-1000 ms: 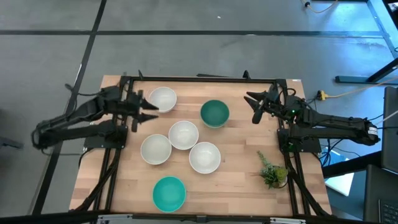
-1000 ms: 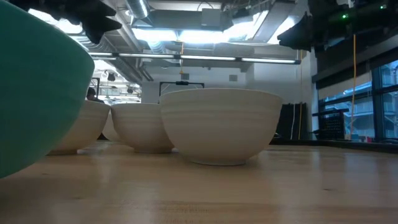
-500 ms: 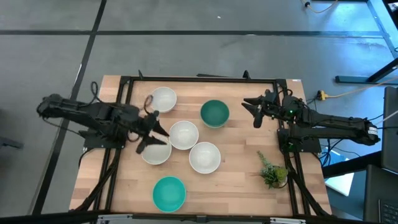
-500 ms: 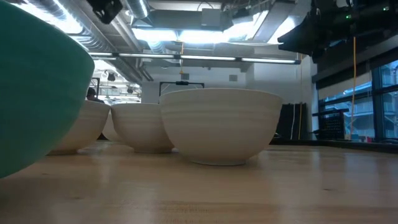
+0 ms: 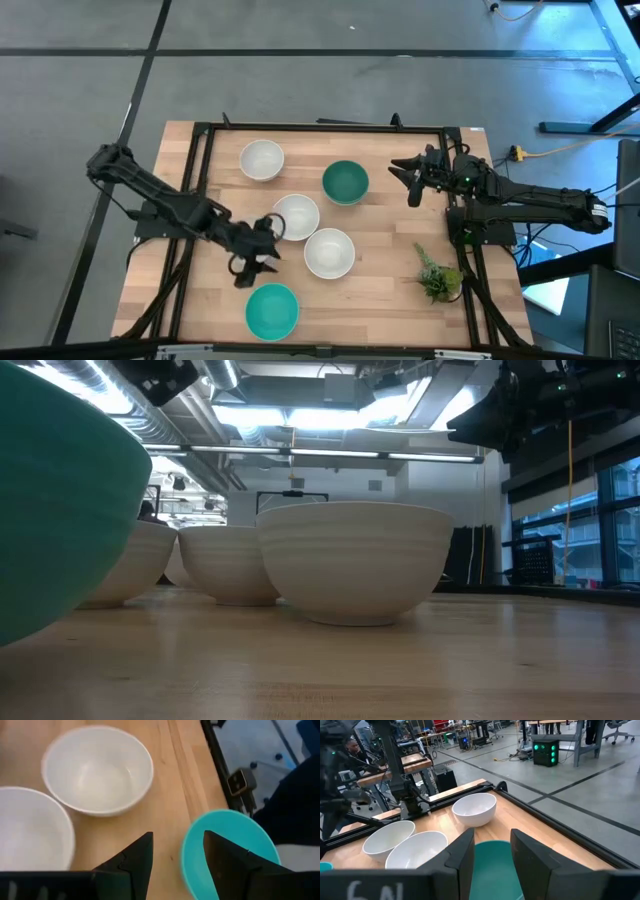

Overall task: Nest bowls inside each other
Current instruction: Stack the blue bowl on the dark green bowl

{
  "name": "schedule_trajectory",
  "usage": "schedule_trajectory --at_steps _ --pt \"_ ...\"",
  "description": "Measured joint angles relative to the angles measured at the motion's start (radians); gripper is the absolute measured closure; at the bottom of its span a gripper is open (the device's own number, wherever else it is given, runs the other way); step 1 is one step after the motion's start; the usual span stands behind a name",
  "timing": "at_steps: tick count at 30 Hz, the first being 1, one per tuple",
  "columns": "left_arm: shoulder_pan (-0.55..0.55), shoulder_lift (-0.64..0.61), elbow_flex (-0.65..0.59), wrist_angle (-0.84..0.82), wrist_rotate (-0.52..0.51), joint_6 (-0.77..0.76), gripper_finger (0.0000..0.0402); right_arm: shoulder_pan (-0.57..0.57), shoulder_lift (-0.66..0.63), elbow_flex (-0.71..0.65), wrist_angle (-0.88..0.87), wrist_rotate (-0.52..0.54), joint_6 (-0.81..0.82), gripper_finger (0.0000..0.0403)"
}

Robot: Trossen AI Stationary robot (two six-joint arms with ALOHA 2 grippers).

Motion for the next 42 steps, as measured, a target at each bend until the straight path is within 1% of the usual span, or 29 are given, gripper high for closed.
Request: schedule_trajectory --at_steps 6,10,16,23,27,36,42 --pt "-0.04 0.085 0.021 -0.08 0.001 -0.105 0.0233 0.0 0.0 0.0 -0.001 -0.002 0.0 0.0274" --pt "-0.061 0.132 0.021 -0.075 0.012 -0.152 0.0233 0.0 0.0 0.0 -0.002 -0.003 0.0 0.0274" --pt "-0.086 0.193 0.021 -0.063 0.048 -0.241 0.0233 0.0 0.0 0.0 -0.007 -0.051 0.0 0.0274" --pt "-0.101 0.262 0.021 -0.041 0.089 -0.306 0.0233 0.0 0.0 0.0 -0.027 -0.054 0.0 0.0274" --pt "-0.1 0.287 0.021 -0.035 0.089 -0.33 0.0233 0.0 0.0 0.0 -0.047 -0.054 0.0 0.0274" --pt "-0.1 0.322 0.021 -0.032 0.089 -0.331 0.0234 0.0 0.0 0.0 -0.055 -0.054 -0.001 0.0274" --pt "-0.1 0.336 0.021 -0.035 0.087 -0.332 0.0252 0.0 0.0 0.0 -0.054 -0.054 -0.001 0.0274"
